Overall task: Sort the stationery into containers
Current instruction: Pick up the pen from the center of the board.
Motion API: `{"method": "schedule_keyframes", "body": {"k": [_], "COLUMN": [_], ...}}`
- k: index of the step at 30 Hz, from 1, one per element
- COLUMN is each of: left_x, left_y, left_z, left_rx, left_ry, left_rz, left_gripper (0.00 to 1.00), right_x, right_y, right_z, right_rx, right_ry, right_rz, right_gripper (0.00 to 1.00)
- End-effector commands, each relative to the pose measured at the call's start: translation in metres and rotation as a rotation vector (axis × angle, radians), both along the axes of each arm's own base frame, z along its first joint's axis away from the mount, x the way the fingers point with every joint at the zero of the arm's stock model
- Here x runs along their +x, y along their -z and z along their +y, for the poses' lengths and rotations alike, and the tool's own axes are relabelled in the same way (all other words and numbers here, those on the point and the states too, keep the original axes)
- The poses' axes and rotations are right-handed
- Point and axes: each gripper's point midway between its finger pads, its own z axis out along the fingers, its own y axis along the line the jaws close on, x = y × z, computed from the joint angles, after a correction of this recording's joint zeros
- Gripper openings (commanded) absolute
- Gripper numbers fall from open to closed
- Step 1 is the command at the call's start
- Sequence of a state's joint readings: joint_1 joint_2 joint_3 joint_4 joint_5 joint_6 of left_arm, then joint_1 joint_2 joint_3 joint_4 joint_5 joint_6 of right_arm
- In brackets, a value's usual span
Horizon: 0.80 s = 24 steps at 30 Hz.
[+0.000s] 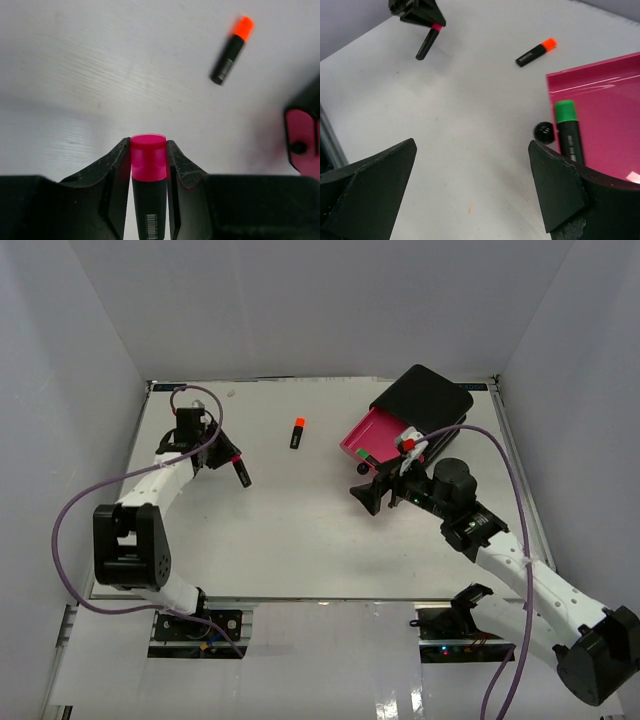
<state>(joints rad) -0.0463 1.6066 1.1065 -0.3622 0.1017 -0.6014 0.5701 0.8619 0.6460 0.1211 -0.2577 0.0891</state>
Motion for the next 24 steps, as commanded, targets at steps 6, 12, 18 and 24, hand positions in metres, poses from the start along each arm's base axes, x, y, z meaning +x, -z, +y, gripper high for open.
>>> {"method": "schedule_keyframes", "body": {"k": [6, 12, 18, 24], "left_x": [-0.039, -0.068, -0.081, -0.081], "left_y": [-0.071, -0.097, -0.107, -0.114], "left_z": [-0.063, -0.076, -0.074, -0.067], "left_rx": [-0.162, -0.184, -0.201, -0.172], "left_ry": [0.202, 0.255, 0.236, 0.214], "left_rz": [-0.284, -0.42, -0.478, -0.504], "left_gripper": [0.26, 0.25, 0.24, 0.24], "right_x": [-0.012, 0.002, 0.017, 0.017], "right_y": [-0.029, -0.036, -0.031, -0.015], "right_z": [0.099, 0.15, 0.189, 0.229], "right_rx": [0.115, 0.147, 0.135, 0.091], "right_ry": [-0.093, -0.083, -0.052, -0.084], "right_rz": [0.119, 0.176, 0.229, 0.265], "right_gripper": [1.0, 0.95, 0.93, 0.91]}}
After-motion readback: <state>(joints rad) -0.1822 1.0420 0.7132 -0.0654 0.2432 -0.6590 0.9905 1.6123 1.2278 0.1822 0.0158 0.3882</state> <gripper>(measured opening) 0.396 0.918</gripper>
